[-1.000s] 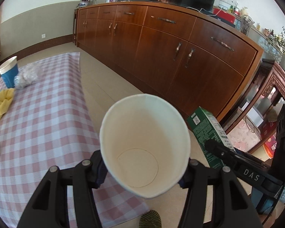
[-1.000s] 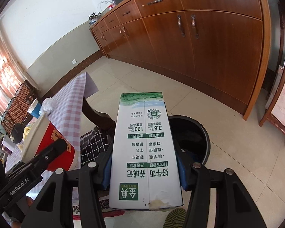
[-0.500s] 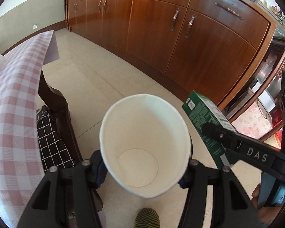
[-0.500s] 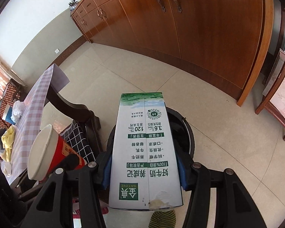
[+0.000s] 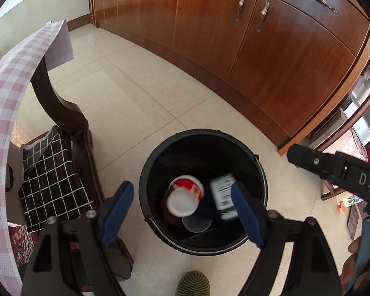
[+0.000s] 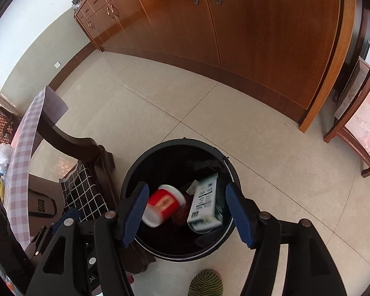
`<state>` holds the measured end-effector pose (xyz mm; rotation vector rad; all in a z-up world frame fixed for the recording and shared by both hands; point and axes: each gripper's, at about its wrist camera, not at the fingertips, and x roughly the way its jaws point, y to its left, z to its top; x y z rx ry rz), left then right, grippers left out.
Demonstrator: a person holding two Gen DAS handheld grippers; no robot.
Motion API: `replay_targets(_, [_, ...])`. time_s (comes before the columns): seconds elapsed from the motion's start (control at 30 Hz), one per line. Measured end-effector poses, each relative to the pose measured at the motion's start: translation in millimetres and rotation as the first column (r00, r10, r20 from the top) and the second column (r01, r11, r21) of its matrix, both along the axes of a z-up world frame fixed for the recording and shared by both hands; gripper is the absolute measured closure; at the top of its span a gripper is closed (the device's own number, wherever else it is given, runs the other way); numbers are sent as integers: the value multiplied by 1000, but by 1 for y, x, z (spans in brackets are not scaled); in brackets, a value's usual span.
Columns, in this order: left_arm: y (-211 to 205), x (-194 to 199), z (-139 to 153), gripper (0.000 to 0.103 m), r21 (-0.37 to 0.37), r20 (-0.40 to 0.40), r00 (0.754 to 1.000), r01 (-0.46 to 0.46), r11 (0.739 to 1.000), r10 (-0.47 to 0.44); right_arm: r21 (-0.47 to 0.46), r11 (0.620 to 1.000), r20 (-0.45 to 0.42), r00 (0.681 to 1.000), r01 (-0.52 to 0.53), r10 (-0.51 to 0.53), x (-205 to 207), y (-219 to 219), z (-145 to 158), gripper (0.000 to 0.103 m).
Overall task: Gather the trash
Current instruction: 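Carry the red cup and green carton with both tools over the black bin, then open the left tool to drop the cup while the right tool drops the carton into the bin, then move both open tools back over the table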
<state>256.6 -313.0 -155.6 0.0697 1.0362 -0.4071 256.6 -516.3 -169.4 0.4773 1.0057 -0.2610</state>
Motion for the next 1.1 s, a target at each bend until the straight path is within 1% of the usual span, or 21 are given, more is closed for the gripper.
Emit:
replay_targets(0.13, [2,-5,12,21,-17,43,999,10,1000,-10,10,999,50,997,52,-53,-17,-5,13,36])
replay_targets(0.2, [3,-5,17,21,-27,48,999,17,999,-16,13,998,68,995,66,-67,-24,-6,19,36])
replay_targets(0.3, [7,-8,28,21,-52,51,999,18,998,-15,-7,998,85,994,69,-69,-30,-1,29,36])
replay_targets(0.4, [10,-14,41,21,-69,71,997,26,997,-21,-32,995,105,990,94,-90,-44,4,40,36])
replay_targets(0.57, [18,-27,66,21,-130,89,995,58,990,-46,-61,987,129,982,146,-137,-75,9,60,36])
replay_targets(0.67, [28,-35,81,21,-164,112,992,70,984,-52,-71,986,162,977,151,-138,-90,15,75,36])
replay_targets(0.77, [42,-42,98,21,-182,143,989,64,981,-38,-87,987,197,974,133,-114,-97,28,91,34])
replay_targets(0.87, [63,-46,112,21,-177,182,983,36,984,-3,-92,992,227,972,83,-60,-96,47,106,32])
replay_targets(1.0, [108,-45,128,21,-173,222,972,-39,984,77,-87,996,267,963,-9,32,-87,85,117,31])
replay_targets(1.1, [146,-47,136,21,-159,260,954,-108,981,147,-90,993,290,951,-83,106,-78,119,123,31])
